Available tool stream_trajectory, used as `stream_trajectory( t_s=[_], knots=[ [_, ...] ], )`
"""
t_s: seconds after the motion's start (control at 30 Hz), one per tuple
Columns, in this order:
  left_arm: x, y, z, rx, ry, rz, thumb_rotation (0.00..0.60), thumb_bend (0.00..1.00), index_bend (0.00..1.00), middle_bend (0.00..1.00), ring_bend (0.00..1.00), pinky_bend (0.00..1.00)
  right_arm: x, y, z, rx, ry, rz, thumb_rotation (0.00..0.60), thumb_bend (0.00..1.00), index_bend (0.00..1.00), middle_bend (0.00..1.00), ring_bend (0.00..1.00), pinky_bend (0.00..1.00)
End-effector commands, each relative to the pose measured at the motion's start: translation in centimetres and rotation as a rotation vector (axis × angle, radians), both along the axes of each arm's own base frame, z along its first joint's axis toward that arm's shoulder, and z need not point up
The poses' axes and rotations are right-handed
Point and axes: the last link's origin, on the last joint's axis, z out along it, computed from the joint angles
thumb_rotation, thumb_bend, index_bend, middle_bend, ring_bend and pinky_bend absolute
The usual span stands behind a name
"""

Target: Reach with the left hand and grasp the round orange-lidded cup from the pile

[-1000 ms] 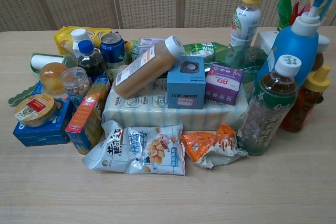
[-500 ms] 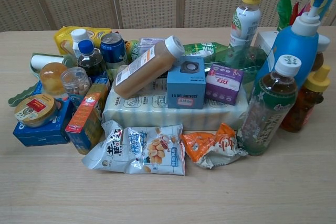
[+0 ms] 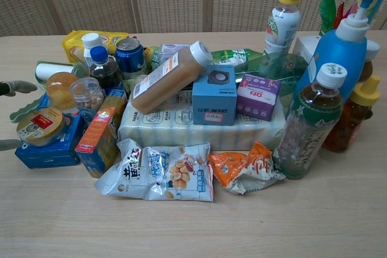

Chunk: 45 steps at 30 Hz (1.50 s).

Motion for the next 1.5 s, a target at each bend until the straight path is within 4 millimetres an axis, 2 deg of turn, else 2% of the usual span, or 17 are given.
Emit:
stream_trajectory(
  t_s=[0.03,0.23,0.33,0.53,0.7,0.8,0.93,1.1,1.27,1.5],
  knots=[
    [0.0,0.2,-0.7,-0.017,0.002,0.001,0.355,0.23,0.03,0.10,0.15,0.00,0.0,0.0,0.1,-0.001,0.001,-0.002,0.267,0.00,0.00,0.00,0.00,0.00],
    [0.0,0.4,-1.9,-0.045,-0.001,0.008,0.357,0.22,0.04,0.12,0.17,0.00,-0.1,0.1,0.1,-0.001,0.002,-0.008,0.271,0.00,0.00,0.00,0.00,0.00],
    [0.1,0.5,-2.2,-0.040,-0.009,0.007,0.368,0.22,0.07,0.16,0.22,0.00,-0.2,0.2,0.2,-0.001,0.002,-0.012,0.267,0.00,0.00,0.00,0.00,0.00],
    [0.2,0.8,-2.8,-0.038,-0.012,0.004,0.428,0.22,0.15,0.27,0.37,0.00,-0.4,0.2,0.2,-0.002,-0.002,-0.020,0.267,0.00,0.00,0.00,0.00,0.00],
    [0.1,1.1,-3.0,-0.040,-0.010,0.013,0.435,0.22,0.15,0.27,0.38,0.00,-0.6,0.2,0.3,-0.007,-0.011,-0.029,0.268,0.00,0.00,0.00,0.00,0.00],
    [0.1,1.4,-3.0,-0.039,-0.008,0.016,0.443,0.23,0.18,0.30,0.43,0.00,-0.6,0.2,0.3,-0.009,-0.016,-0.030,0.267,0.00,0.00,0.00,0.00,0.00],
    [0.1,1.4,-2.9,-0.030,-0.013,0.021,0.466,0.22,0.27,0.39,0.53,0.07,-0.7,0.2,0.3,-0.010,-0.020,-0.029,0.267,0.00,0.00,0.00,0.00,0.00],
    [0.0,1.3,-2.8,-0.030,-0.013,0.028,0.481,0.23,0.34,0.43,0.58,0.12,-0.8,0.2,0.3,-0.016,-0.028,-0.028,0.269,0.00,0.00,0.00,0.00,0.00],
    [-0.2,1.3,-2.4,-0.013,-0.028,0.037,0.499,0.25,0.43,0.52,0.66,0.20,-0.7,0.2,0.2,-0.016,-0.031,-0.024,0.268,0.00,0.00,0.00,0.00,0.00],
    [-0.2,1.3,-0.9,0.039,-0.068,0.036,0.518,0.26,0.46,0.55,0.68,0.26,-0.6,0.1,0.2,-0.014,-0.033,-0.019,0.267,0.00,0.00,0.00,0.00,0.00]
  ],
)
